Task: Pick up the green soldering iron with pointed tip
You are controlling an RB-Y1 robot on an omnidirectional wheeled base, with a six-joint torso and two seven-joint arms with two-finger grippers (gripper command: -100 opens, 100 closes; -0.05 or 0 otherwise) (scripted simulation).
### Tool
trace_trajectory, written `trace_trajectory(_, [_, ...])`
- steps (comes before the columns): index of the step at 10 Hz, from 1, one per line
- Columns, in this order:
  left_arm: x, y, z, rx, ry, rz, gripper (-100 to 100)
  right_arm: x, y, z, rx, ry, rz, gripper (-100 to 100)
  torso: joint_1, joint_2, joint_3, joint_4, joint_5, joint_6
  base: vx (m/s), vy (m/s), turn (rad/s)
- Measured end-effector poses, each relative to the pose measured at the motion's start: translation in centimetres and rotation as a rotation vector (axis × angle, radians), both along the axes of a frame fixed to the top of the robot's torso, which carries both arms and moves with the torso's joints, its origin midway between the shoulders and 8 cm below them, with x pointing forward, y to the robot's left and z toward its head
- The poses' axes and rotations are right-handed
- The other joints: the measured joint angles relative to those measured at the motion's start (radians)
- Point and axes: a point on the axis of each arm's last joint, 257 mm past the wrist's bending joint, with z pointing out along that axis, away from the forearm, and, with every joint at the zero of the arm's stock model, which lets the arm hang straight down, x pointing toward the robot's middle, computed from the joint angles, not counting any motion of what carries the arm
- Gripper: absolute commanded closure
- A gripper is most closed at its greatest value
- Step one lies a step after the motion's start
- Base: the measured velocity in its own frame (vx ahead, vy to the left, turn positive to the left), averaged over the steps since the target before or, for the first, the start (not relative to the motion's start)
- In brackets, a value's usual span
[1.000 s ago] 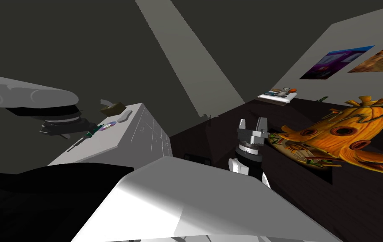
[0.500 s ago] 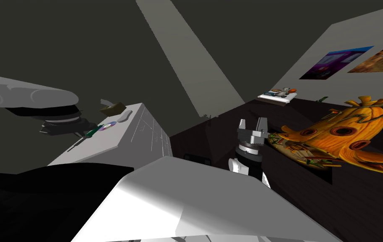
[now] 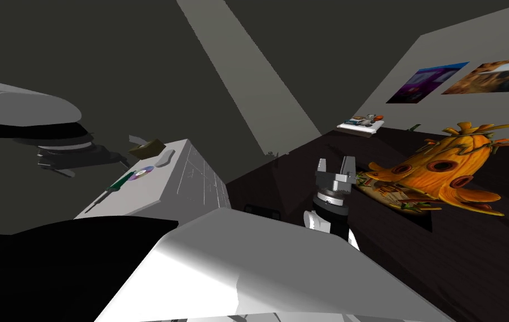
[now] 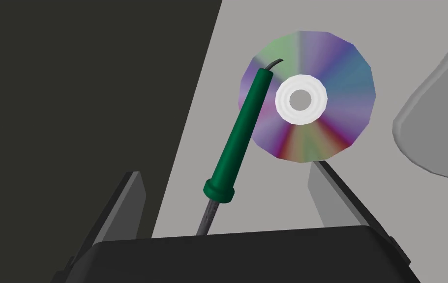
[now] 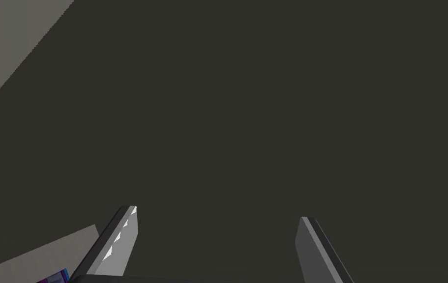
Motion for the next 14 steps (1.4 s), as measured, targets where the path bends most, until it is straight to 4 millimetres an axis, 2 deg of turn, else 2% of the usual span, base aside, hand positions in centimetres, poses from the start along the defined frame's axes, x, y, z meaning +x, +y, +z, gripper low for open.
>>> trace_trajectory(3, [1.8, -1.4, 1.7, -0.027, -0.069, -0.015, -100, 0.0, 0.0, 0.0, 0.000, 0.000, 0.000, 0, 0.001, 0.000, 0.000, 0.000, 0.000, 0.000, -0.044, 0.116, -0.094])
trace_trajectory(6, [3.2, -3.4, 1.8, -0.068, -0.076, -0.087, -100, 0.0, 0.0, 0.0, 0.000, 0.000, 0.000, 0, -0.004, 0.002, 0.001, 0.001, -0.001, -0.001, -0.057, 0.048, 0.006])
trace_trajectory(11, [5.0, -5.5, -1.4, -0.154, -0.013, -0.241, -100, 0.0, 0.0, 0.0, 0.000, 0.000, 0.000, 0, -0.008, 0.002, 0.001, 0.001, -0.001, -0.001, -0.060, 0.007, 0.044])
trace_trajectory(14, [5.4, -6.7, -3.4, -0.203, 0.023, -0.320, -100, 0.0, 0.0, 0.0, 0.000, 0.000, 0.000, 0, -0.009, 0.002, 0.001, 0.001, -0.002, -0.001, -0.054, -0.007, 0.038])
